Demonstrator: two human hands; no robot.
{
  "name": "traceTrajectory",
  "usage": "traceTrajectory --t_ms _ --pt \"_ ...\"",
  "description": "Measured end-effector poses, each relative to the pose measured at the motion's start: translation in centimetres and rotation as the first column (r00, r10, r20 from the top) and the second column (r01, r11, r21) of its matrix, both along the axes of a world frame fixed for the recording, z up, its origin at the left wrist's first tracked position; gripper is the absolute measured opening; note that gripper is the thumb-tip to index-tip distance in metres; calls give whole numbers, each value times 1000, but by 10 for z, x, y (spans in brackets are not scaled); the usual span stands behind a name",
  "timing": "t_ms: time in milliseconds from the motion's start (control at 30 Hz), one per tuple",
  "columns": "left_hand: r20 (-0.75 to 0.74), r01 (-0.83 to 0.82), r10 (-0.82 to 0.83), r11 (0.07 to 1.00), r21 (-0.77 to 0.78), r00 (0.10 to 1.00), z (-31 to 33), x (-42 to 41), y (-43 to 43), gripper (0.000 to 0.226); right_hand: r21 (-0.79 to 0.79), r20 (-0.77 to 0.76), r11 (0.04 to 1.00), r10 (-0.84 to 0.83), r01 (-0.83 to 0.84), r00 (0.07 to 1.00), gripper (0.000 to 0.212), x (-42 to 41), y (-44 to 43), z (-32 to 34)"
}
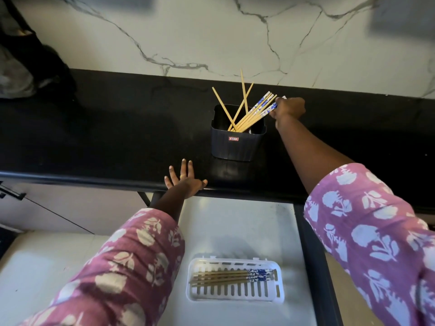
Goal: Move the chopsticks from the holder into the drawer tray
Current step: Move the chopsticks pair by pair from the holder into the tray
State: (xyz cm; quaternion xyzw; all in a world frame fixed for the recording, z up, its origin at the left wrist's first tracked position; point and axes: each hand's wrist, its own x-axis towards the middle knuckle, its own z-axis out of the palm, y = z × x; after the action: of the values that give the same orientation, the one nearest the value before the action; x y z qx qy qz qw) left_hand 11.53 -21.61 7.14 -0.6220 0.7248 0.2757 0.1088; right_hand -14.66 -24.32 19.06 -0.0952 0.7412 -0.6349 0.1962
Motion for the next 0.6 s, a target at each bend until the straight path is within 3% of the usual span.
traceTrajectory --t_ms 367,500,600 --pt "-25 -3 3 1000 -7 1000 1 2 4 78 -125 -96 976 -190 177 977 16 -6 32 40" --pt "-89 -64 66 998 30 994 20 -6 -1 73 -272 82 933 -222 236 972 15 8 61 57" --pt "-323 -89 74 995 -33 943 48 -21 -1 56 -349 266 893 -196 284 944 15 30 84 63"
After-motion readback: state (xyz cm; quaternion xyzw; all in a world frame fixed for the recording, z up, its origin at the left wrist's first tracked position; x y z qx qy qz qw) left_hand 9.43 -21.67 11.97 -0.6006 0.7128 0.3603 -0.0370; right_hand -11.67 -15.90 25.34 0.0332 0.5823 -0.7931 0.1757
